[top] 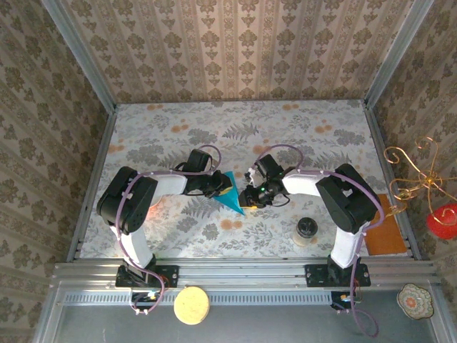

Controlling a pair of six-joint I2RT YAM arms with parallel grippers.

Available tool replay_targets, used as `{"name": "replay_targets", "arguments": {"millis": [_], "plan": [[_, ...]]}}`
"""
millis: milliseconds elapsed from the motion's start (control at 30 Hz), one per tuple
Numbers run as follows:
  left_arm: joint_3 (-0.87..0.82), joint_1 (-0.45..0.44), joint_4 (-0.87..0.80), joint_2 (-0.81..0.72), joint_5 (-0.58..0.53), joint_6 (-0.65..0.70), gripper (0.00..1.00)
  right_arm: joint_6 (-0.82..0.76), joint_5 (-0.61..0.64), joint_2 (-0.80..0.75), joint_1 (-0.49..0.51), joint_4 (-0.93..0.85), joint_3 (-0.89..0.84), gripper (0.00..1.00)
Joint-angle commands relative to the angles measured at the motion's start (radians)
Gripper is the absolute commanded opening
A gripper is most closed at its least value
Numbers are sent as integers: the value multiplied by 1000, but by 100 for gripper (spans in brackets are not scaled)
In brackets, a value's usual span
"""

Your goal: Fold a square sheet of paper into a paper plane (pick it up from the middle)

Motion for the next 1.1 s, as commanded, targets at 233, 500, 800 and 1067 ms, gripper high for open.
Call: {"name": "replay_targets", "arguments": {"millis": [233,500,800,1067], "plan": [[29,3,-23,27,-1,30,21,-38,127,69,25,-86,18,28],[31,5,-24,22,1,31,21,-38,176,97,51,-120,37,25],[29,5,-23,35,0,33,21,-37,225,118,78,-154,57,24],[26,5,-35,46,-4,32,21,-33,262,134,100,-178,67,24]]}}
